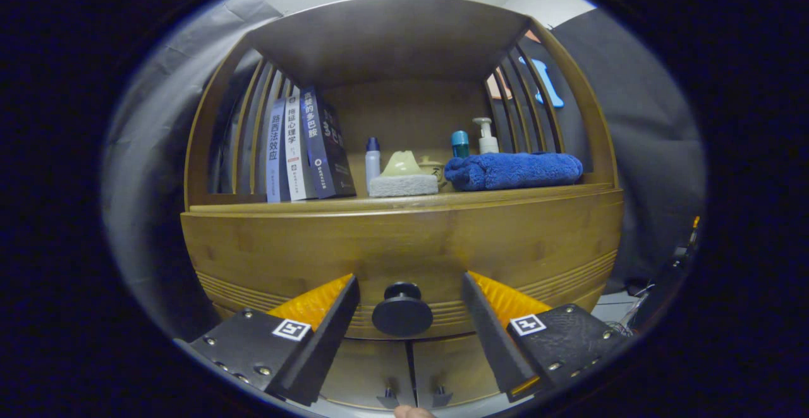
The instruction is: Pull open the drawer, take out the items inside it, and place them on the countertop above the cabinet.
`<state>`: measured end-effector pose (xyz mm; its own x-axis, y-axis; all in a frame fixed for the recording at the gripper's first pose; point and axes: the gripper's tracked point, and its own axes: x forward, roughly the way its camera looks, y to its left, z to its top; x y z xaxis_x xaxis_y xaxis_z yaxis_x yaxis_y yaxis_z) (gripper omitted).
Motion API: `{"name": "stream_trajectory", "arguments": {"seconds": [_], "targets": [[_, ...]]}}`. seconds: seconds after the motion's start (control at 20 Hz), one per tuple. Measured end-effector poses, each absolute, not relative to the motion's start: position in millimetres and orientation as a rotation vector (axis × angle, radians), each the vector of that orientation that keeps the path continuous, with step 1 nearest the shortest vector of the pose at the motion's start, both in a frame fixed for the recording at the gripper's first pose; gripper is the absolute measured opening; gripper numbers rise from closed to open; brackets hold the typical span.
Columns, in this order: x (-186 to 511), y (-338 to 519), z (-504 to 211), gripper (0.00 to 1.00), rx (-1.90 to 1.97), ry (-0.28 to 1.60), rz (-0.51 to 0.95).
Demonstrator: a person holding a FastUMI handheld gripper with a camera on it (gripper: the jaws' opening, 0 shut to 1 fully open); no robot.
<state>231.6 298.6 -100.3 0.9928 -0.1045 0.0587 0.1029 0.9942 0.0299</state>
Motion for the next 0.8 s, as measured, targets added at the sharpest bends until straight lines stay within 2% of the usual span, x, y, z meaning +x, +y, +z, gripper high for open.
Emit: {"name": "stream_trajectory", "arguments": {"seconds": [0.35, 0.8], "targets": [[187, 317, -105, 0.99, -0.063, 0.026, -0.039], [83, 301, -41, 0.99, -0.050, 0.031, -0.051]]}}
